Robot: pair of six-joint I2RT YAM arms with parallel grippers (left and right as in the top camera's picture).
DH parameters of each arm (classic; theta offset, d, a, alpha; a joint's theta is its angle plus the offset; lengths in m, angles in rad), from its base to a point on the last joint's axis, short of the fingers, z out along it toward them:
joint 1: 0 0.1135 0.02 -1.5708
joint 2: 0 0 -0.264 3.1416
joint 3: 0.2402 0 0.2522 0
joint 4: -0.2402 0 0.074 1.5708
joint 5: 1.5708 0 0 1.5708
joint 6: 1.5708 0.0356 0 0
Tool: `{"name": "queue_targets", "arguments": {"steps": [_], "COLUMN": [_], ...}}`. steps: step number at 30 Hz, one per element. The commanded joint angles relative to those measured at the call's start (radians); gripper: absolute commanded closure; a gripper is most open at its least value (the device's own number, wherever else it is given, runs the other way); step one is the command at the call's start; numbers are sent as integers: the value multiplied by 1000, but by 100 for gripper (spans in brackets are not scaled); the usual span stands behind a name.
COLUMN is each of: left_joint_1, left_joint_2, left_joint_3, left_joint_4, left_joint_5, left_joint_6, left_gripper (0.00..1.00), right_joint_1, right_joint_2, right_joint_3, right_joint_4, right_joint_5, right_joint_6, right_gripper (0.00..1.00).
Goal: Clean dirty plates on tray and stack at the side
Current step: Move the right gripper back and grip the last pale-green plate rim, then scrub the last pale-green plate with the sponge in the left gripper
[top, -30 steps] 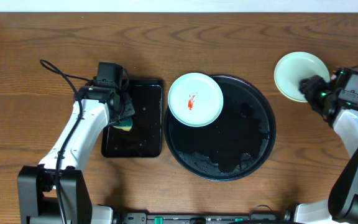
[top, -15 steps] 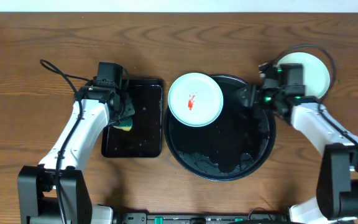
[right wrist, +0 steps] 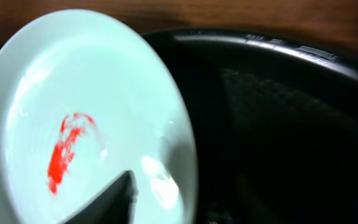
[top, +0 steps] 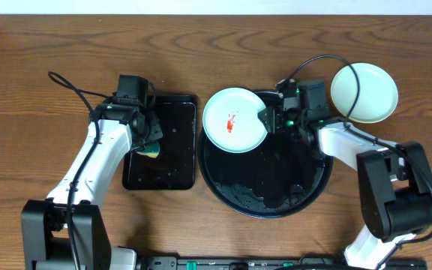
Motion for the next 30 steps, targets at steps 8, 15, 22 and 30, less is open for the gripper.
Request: {"name": "queue_targets", "arguments": {"steps": [8,15,22,30], "left_joint_1": [2,2,2,2], "left_joint_2": [6,6,6,6], "left_joint_3": [-14,-14,-14,-14], "left_joint_4": [-3,-3,-2,-3], "left_joint_5": [-1,-1,-2,-1], "left_joint_6": [20,20,20,20], "left_gripper": [93,93,93,93], "right_joint_1": [3,-43,-50,-51], "right_joint_2": [9,-116,-252,-238], "right_joint_3": [12,12,12,12], "right_joint_4": [-13,-194,-514,-600], "right_joint_5": [14,63,256,257], "right_joint_6": [-2,-14,-2,-8], "right_gripper": [99,99,99,50]}}
